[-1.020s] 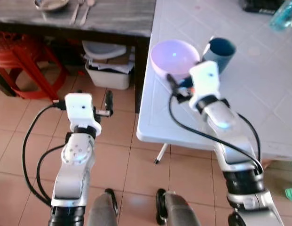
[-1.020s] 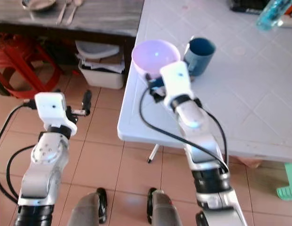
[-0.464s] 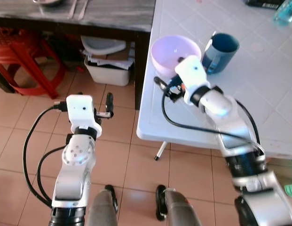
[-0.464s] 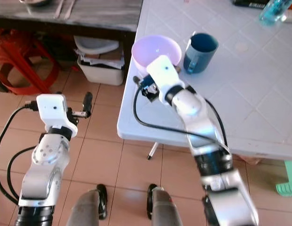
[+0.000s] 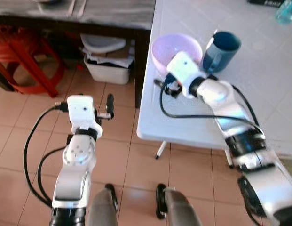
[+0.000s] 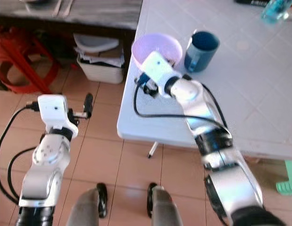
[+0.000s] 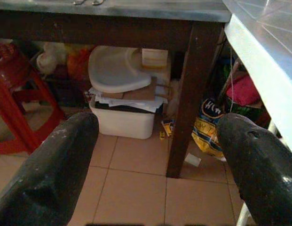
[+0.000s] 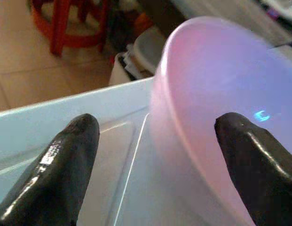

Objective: Setting the table

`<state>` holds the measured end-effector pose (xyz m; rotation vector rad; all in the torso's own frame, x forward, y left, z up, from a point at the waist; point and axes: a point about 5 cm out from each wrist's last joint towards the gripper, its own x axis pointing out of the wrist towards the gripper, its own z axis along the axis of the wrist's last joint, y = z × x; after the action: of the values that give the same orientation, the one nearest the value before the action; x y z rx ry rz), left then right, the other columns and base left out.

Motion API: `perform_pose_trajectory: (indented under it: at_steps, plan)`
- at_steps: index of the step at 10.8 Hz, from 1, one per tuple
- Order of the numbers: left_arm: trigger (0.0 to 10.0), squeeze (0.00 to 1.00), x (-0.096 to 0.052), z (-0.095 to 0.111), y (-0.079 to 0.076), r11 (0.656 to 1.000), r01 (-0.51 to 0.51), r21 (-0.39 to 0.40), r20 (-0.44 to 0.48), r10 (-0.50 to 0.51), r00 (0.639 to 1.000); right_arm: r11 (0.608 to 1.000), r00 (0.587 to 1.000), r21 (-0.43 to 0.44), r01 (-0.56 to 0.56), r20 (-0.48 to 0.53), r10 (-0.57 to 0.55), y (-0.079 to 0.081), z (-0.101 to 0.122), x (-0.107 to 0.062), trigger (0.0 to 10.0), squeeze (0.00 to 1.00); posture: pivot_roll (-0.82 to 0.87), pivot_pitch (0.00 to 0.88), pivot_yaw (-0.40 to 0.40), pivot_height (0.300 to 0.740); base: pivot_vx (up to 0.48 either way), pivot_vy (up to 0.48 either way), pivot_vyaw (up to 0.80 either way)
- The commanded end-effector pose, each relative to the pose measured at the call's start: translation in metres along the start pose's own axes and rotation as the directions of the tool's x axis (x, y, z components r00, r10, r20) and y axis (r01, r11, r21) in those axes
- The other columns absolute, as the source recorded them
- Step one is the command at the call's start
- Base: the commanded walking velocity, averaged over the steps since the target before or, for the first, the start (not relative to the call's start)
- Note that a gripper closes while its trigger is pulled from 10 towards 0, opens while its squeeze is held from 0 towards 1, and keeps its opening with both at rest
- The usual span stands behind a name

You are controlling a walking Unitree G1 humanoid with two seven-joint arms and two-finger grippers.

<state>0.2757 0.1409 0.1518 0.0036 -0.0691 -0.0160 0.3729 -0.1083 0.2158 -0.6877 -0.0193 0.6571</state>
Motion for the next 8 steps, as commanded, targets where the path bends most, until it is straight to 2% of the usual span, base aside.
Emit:
perform_pose_trajectory:
  at_steps: [1, 2, 3, 5, 8]
  plan:
    - [10.0, 0.0, -0.003, -0.003, 0.001, 1.0, -0.003, -0.001, -0.02, 0.003, 1.0, 0.997, 0.999, -0.052, -0.052, -0.013, 0.051, 0.002, 0.001, 0.003, 0.0, 0.0, 0.04, 0.297, -0.008, 0.74, 0.0, 0.0, 0.0]
    - [10.0, 0.0, -0.003, -0.004, 0.002, 1.0, -0.008, -0.007, -0.031, 0.008, 0.999, 0.993, 0.997, -0.087, -0.075, -0.028, 0.072, 0.001, 0.003, 0.008, 0.0, 0.0, 0.04, 0.297, -0.009, 0.74, 0.0, 0.0, 0.0]
    - [10.0, 0.0, -0.003, -0.004, 0.002, 1.0, -0.011, -0.009, -0.034, 0.01, 0.999, 0.993, 0.996, -0.086, -0.087, -0.03, 0.084, 0.003, 0.005, 0.012, 0.0, 0.0, 0.04, 0.297, -0.009, 0.74, 0.0, 0.0, 0.0]
    - [10.0, 0.0, -0.004, -0.005, 0.002, 1.0, -0.012, -0.007, -0.042, 0.012, 0.999, 0.99, 0.993, -0.091, -0.108, -0.056, 0.103, 0.007, -0.002, 0.011, 0.0, 0.0, 0.04, 0.297, -0.009, 0.74, 0.0, 0.0, 0.0]
    - [10.0, 0.0, -0.003, -0.006, 0.0, 1.0, -0.011, -0.011, -0.048, 0.011, 0.999, 0.99, 0.993, -0.098, -0.101, -0.076, 0.094, 0.001, -0.007, 0.008, 0.0, 0.0, 0.04, 0.295, -0.01, 0.74, 0.0, 0.0, 0.0]
